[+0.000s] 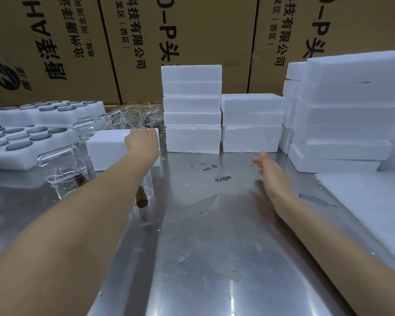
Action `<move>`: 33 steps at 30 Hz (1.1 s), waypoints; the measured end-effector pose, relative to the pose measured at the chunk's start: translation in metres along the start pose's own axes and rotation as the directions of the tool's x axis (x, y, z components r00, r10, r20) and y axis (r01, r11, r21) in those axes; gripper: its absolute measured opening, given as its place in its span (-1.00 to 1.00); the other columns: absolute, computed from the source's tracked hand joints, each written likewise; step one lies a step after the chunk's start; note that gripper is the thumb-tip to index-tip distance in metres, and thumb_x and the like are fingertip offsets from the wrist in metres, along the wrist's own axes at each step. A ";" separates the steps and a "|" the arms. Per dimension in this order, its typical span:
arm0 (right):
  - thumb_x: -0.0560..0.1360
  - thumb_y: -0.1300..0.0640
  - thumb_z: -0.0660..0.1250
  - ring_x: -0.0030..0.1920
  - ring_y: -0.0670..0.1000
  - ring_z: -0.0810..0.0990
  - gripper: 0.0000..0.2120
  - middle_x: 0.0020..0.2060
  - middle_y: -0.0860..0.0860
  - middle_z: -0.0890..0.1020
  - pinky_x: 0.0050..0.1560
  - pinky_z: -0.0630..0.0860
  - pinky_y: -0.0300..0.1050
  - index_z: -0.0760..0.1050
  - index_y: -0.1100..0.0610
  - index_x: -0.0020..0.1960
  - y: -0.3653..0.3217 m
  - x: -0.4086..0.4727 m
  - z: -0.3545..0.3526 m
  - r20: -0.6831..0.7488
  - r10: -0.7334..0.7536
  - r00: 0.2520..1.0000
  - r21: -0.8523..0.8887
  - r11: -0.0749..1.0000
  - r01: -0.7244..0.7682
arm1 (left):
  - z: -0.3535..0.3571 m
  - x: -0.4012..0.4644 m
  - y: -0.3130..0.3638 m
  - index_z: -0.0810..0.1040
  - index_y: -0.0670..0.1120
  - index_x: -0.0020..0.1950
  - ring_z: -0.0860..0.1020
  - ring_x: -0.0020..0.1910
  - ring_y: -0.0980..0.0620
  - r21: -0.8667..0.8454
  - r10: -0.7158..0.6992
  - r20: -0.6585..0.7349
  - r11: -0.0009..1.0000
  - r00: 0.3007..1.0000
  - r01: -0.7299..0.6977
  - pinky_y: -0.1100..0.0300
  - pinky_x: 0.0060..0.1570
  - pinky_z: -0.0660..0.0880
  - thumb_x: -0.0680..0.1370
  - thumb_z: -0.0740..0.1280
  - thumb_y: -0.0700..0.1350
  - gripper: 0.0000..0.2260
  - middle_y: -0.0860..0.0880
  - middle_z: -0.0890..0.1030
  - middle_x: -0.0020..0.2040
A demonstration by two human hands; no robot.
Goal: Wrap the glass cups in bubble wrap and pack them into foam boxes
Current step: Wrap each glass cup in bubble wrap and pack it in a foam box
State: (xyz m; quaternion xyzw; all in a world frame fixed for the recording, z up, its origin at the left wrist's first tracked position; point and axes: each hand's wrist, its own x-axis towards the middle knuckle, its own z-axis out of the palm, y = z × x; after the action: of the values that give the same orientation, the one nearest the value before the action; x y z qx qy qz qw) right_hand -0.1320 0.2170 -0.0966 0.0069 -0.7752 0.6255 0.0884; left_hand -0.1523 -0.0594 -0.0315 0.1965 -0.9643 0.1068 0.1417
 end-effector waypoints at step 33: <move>0.54 0.28 -0.01 -0.05 0.06 0.33 -0.66 -0.06 -0.03 0.35 -0.39 0.17 -0.19 0.31 0.11 0.27 -0.053 0.096 -0.023 -0.215 0.071 0.974 0.053 0.997 -0.060 | -0.007 0.009 0.161 0.27 -0.16 0.42 0.35 0.07 0.04 -0.968 0.090 0.001 0.251 0.996 -0.022 0.20 -0.02 0.28 0.56 0.27 -0.13 -0.56 -0.06 0.33 0.36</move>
State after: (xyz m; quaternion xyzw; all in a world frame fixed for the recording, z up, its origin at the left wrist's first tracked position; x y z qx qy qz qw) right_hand -0.2168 0.2371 -0.0271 -0.0848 -0.7461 0.6429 0.1514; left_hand -0.2247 0.0841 -0.0465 0.0376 -0.8384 -0.5053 0.2011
